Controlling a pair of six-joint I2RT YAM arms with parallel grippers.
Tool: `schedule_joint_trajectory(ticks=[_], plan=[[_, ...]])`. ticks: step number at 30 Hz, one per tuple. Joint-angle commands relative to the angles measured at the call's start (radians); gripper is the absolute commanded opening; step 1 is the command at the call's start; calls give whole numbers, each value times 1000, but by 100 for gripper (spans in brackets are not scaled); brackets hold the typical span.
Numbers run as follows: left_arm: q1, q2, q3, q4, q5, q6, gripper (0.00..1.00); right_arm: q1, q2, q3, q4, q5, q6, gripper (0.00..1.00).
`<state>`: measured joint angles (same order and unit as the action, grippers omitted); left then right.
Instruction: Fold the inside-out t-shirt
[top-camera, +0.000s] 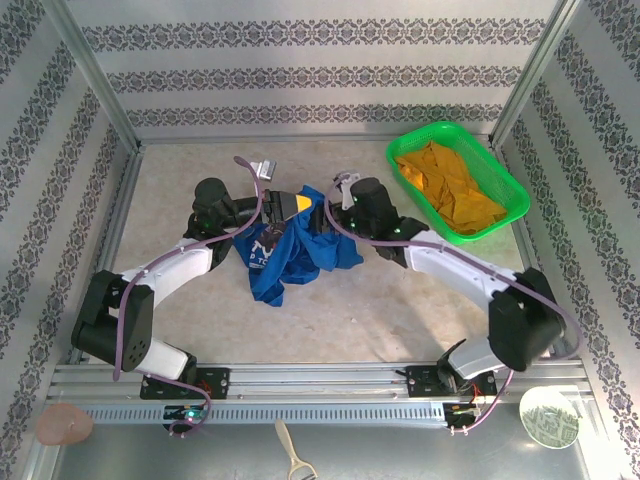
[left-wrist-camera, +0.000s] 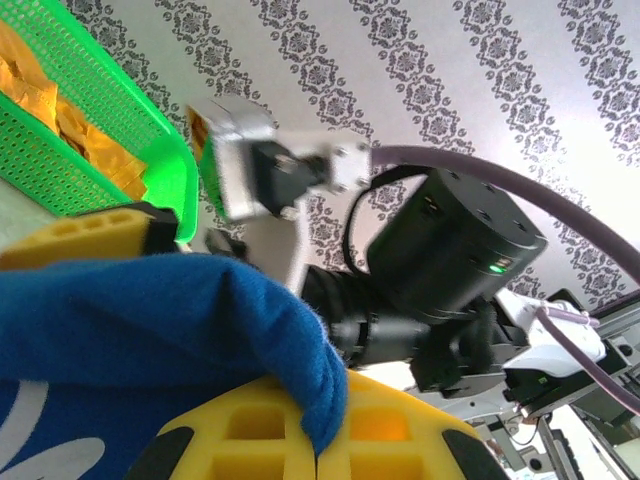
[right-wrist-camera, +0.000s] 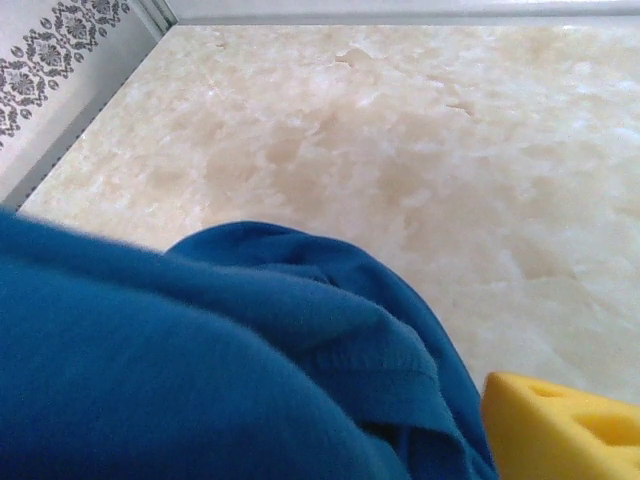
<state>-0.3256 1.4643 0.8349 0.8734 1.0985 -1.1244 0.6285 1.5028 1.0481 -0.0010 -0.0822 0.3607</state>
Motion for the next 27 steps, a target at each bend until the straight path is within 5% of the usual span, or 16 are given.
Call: schedule_joint_trajectory(ticks=[1,6,13,21,27], plan=[[12,-24,22,125,-1,-53,0,-12,76,49,45,-100,4,65],[119,10,-25,70,-84,-41,0,-111,-5,-54,170,-327,101,0],[211,148,-46,-155,-194,152,0,-194,-187,-192,340,-696,214,0],[119,336,-4,-91,-231,140,2,-191,-99,-264,818,-876,471,0],[90,189,-44,-278,-309,287,44,-277,5,-303,1139,-846,706,0]])
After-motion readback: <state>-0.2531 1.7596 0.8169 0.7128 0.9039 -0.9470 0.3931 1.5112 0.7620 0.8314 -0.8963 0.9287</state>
